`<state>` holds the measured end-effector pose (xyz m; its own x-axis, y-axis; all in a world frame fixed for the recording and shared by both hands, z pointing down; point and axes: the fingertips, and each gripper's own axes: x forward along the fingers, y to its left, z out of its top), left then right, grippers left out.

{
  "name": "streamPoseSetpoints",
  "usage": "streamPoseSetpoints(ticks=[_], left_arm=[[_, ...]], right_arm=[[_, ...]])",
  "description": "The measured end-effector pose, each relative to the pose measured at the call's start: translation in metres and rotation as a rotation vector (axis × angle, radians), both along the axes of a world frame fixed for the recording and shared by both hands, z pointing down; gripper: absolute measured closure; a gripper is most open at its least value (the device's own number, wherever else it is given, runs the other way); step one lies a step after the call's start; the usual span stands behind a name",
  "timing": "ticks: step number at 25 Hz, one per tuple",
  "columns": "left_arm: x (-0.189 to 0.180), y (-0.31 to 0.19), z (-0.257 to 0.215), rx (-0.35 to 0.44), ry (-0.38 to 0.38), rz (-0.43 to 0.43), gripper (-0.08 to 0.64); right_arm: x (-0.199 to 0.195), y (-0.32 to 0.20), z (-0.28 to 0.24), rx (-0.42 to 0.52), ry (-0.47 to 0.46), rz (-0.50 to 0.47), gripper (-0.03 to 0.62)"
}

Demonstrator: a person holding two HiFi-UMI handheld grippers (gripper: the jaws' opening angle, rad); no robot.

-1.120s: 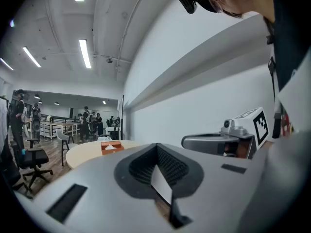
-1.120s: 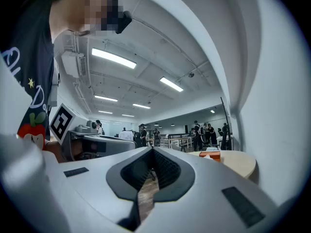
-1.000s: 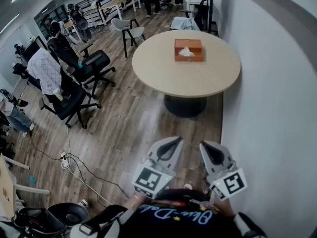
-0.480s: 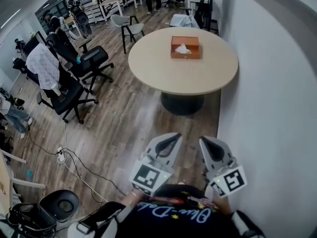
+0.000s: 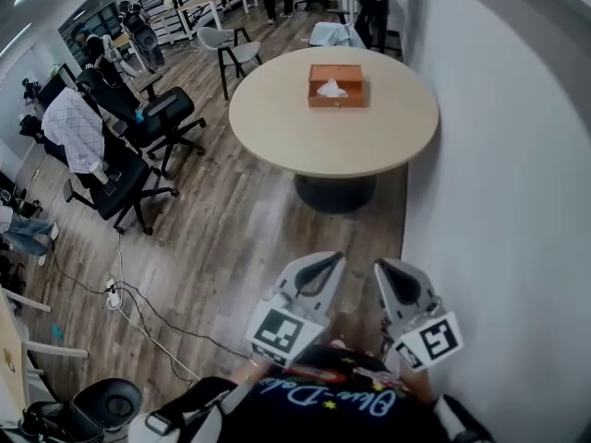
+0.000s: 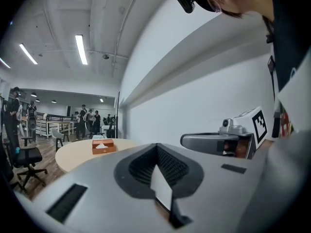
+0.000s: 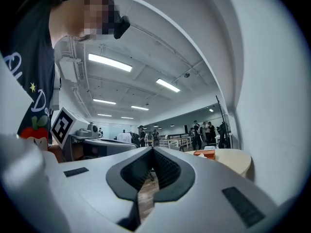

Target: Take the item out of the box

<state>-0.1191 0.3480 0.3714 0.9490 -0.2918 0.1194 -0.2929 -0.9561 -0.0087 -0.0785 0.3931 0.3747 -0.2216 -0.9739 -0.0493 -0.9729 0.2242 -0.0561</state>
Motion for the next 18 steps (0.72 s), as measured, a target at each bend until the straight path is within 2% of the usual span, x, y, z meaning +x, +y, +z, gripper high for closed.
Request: streamPoseSetpoints(ticks=[4, 10, 14, 18], left_arm=[[0.013, -0.021, -0.002, 0.011, 0.010, 0.035, 0.575], [0.026, -0.063, -0.006, 0.029, 0.013, 0.070, 0.575], [0.027, -0.095, -0.012, 0.022, 0.042, 0.054, 0.575], [0.024, -0.124, -0.009, 0.024, 0.034, 0.033, 0.575]], right_arm=[[0.013, -0.017, -0.005, 0.014, 0.009, 0.044, 0.595], [0.020, -0.055, -0.007, 0.013, 0.033, 0.052, 0.595], [0.021, -0.086, -0.011, 0.011, 0.046, 0.045, 0.595], [0.018, -0.115, -0.012, 0.013, 0.043, 0.025, 0.595]])
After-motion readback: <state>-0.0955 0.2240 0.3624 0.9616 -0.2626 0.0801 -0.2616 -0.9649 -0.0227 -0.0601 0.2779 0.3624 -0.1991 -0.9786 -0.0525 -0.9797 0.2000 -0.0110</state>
